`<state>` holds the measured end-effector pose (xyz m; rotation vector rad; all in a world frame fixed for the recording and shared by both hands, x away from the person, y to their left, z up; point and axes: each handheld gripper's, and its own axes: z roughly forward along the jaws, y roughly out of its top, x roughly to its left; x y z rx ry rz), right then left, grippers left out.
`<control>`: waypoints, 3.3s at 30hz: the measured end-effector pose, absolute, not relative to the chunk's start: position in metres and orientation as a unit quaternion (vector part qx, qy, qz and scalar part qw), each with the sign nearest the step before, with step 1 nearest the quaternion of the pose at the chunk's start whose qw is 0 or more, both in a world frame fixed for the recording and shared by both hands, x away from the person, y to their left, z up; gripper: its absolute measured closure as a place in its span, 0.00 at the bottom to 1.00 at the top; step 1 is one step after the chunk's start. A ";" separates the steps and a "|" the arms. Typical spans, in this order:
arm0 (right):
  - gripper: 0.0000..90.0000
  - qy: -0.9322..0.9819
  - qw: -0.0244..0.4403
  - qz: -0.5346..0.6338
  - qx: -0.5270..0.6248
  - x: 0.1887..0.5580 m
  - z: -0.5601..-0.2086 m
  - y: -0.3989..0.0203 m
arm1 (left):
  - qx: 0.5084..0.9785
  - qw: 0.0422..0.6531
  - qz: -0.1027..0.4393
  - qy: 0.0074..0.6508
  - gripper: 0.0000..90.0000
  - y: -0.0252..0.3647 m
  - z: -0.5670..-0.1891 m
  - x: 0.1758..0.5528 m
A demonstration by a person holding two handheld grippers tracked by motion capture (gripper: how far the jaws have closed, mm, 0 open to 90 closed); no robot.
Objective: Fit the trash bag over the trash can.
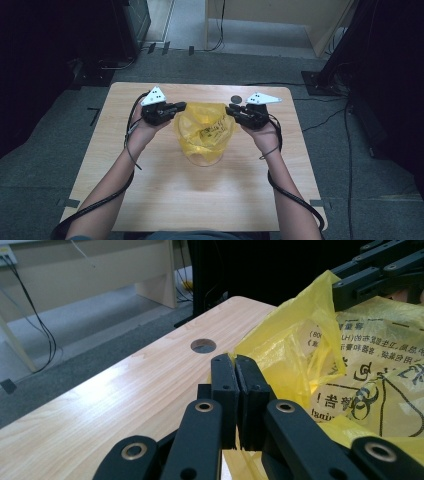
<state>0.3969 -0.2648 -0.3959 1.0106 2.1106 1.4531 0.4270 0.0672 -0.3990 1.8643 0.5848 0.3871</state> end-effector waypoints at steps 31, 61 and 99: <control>0.84 0.756 0.204 0.502 0.368 0.398 -0.405 -0.265 | 0.790 0.535 0.149 0.259 1.00 0.067 -0.403 0.427; 0.84 0.778 0.165 0.500 0.342 0.393 -0.404 -0.271 | 0.805 0.531 0.118 0.237 0.98 0.070 -0.405 0.421; 0.95 0.779 0.152 0.522 0.313 0.412 -0.390 -0.257 | 0.809 0.538 0.103 0.213 0.99 0.051 -0.390 0.441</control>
